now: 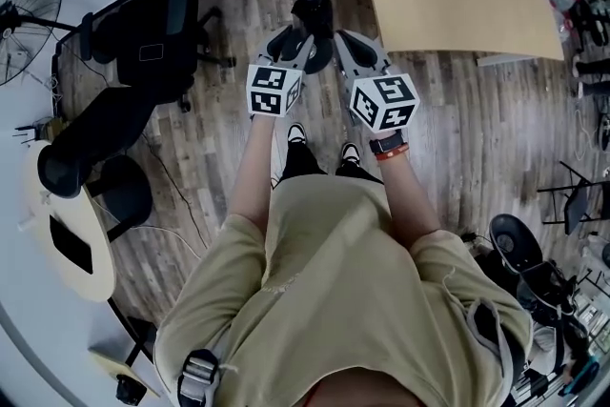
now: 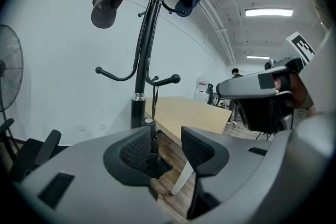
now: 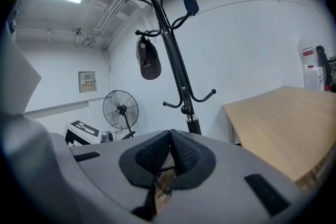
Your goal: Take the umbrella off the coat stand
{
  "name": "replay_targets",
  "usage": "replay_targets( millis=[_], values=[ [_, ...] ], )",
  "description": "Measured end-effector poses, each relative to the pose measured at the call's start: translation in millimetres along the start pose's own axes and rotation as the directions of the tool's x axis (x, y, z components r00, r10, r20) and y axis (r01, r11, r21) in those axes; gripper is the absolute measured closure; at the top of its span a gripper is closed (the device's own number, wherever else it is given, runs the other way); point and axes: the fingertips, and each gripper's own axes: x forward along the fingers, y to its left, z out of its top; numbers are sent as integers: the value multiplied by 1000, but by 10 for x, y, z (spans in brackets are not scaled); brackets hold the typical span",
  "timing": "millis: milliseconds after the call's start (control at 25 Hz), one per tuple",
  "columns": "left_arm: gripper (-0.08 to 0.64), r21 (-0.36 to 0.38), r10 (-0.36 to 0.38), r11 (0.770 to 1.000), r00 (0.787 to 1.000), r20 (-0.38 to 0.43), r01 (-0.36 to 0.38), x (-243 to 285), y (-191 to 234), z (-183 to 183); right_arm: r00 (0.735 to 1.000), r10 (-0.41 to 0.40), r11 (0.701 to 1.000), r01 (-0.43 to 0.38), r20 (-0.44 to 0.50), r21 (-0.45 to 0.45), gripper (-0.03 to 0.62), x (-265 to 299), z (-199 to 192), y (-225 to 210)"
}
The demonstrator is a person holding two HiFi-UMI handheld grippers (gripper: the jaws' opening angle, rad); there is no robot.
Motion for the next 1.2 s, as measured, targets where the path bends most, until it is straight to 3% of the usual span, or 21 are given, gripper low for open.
replay_targets(
  millis=[240, 440, 840, 1200],
  values=[
    [331, 45, -104, 993, 994, -22, 105, 338, 52, -210, 1000, -25, 1000, 25, 16, -13, 577, 98, -18, -30],
    [327, 80, -162, 984, 987, 24, 159, 520, 149, -321, 999, -37, 999, 37, 20, 1, 577, 228, -81, -84],
    [284, 80, -182, 980, 983, 10, 180, 948, 425, -620, 998, -60, 998, 60, 0, 33, 577, 454, -231, -263],
    [261, 72, -186, 981, 981, 57, 182, 1323, 645, -593, 998, -62, 997, 63, -22, 47, 577, 639, -298, -395]
  ],
)
